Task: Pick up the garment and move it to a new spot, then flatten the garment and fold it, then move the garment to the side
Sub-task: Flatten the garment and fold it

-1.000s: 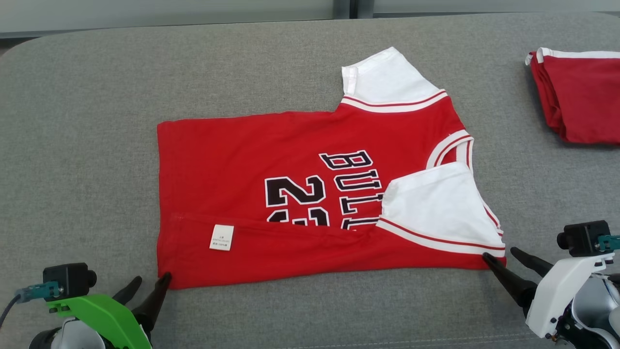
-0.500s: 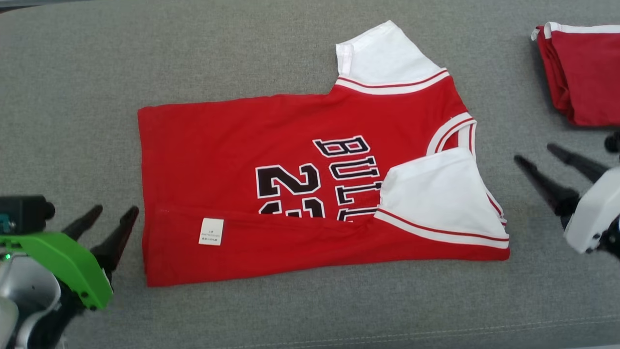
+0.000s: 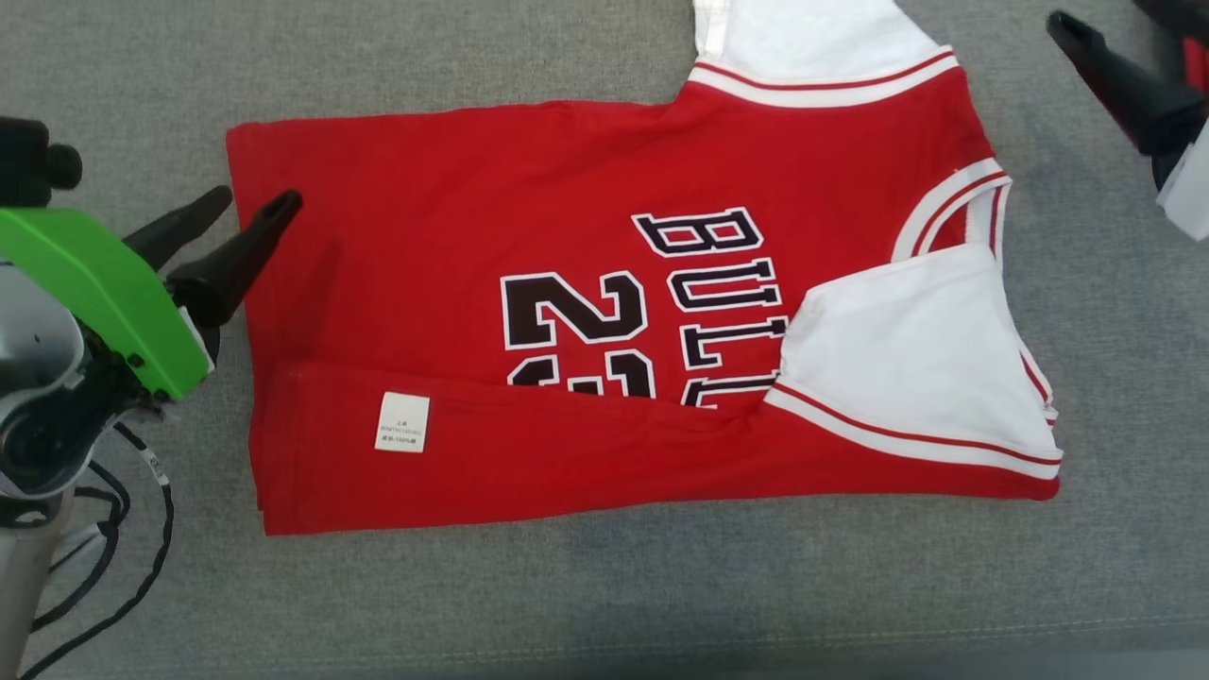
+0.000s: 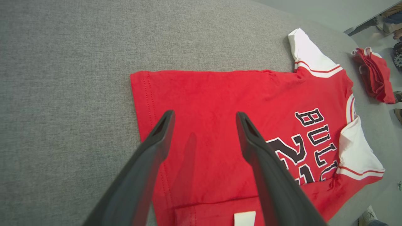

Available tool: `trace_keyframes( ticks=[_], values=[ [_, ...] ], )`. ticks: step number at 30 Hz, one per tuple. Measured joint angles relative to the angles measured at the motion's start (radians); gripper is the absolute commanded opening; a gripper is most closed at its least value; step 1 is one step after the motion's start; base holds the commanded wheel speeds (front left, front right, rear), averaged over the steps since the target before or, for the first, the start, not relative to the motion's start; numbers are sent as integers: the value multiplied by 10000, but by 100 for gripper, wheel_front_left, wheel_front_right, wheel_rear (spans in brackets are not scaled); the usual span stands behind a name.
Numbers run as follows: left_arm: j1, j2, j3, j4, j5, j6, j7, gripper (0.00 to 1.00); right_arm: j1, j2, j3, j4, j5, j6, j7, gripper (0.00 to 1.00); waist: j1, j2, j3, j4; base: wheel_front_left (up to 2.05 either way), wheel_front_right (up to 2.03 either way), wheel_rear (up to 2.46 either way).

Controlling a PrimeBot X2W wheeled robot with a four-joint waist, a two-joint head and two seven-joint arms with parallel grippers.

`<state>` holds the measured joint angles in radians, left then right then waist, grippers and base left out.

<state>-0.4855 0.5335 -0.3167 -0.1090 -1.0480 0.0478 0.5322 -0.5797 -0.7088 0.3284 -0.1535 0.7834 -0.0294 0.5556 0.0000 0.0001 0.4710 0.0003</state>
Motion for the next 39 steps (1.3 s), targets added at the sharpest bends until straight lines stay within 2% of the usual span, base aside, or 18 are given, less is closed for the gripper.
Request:
trace_keyframes(
  ticks=[3, 8, 13, 20, 27, 39],
  values=[
    [-516, -92, 113, 165, -401, 155, 570, 100, -866, 265, 104, 107, 17, -2, 336, 100, 1, 0, 411, 89, 0, 0, 0],
    [-1229, -61, 286, 755, -476, 359, 936, 100, -1928, 593, 543, 683, -180, 13, 681, 100, 1, 0, 1083, 182, 0, 0, 0],
    [-1699, -128, -8, 1335, -337, 360, 1221, 100, -2521, 1085, 895, 1496, -410, 17, 878, 100, 1, 0, 1599, 260, 0, 0, 0],
    [-2309, -280, -357, 1708, 42, 359, 1419, 100, -3165, 1488, 1164, 2224, -648, 42, 892, 100, 1, 0, 1760, 488, 0, 0, 0],
    [-2933, -777, -744, 1962, 132, 244, 1492, 100, -3684, 1657, 1269, 2943, -913, 44, 878, 100, 1, 0, 1901, 784, 0, 0, 0],
    [-3821, -1513, -1126, 2328, 127, -42, 1618, 100, -4562, 1488, 1122, 4159, -1406, 90, 686, 100, 1, 0, 2315, 1349, 0, 0, 0]
  ],
)
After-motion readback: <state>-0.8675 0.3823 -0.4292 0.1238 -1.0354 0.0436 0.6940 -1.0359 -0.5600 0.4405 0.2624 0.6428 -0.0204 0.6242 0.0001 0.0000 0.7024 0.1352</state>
